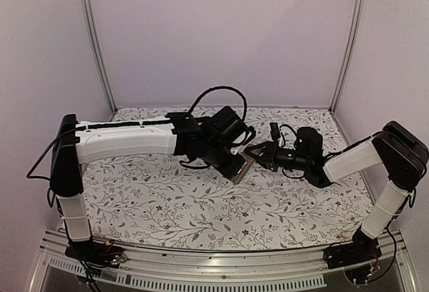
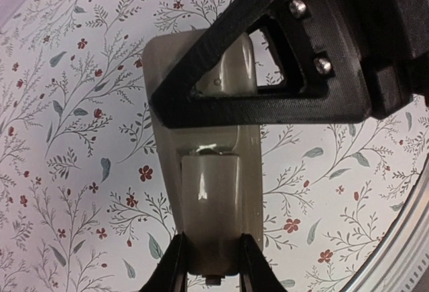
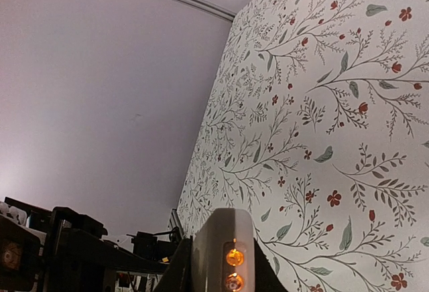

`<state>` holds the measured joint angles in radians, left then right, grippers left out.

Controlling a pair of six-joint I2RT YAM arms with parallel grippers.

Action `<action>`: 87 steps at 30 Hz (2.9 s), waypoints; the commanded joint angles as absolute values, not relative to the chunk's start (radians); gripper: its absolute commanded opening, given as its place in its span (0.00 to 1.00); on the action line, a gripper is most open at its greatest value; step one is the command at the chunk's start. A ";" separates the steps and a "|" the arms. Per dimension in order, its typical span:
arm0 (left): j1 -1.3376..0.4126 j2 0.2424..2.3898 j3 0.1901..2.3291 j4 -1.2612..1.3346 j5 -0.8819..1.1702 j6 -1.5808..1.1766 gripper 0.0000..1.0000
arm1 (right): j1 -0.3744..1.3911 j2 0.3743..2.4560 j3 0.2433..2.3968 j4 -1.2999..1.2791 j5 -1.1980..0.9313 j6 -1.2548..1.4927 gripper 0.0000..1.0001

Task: Load the batteries into the remote control
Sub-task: Load the battery cover onto the remote control without the battery cover.

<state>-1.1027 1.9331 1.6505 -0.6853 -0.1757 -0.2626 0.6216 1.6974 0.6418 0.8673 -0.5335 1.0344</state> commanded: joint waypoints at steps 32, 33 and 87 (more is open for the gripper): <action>-1.104 1.977 1.629 -0.704 -0.157 -0.285 0.20 | 0.623 1.697 0.626 0.921 -0.514 1.057 0.00; -1.104 1.978 1.630 -0.705 -0.154 -0.285 0.20 | 0.623 1.696 0.625 0.920 -0.513 1.057 0.00; -1.151 2.041 1.757 -0.782 -0.285 -0.250 0.21 | 0.647 1.720 0.617 0.962 -0.505 1.072 0.00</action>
<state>-1.1332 2.0163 1.7351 -0.7856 -0.2775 -0.2543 0.6281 1.7245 0.6174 0.9348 -0.4953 1.0794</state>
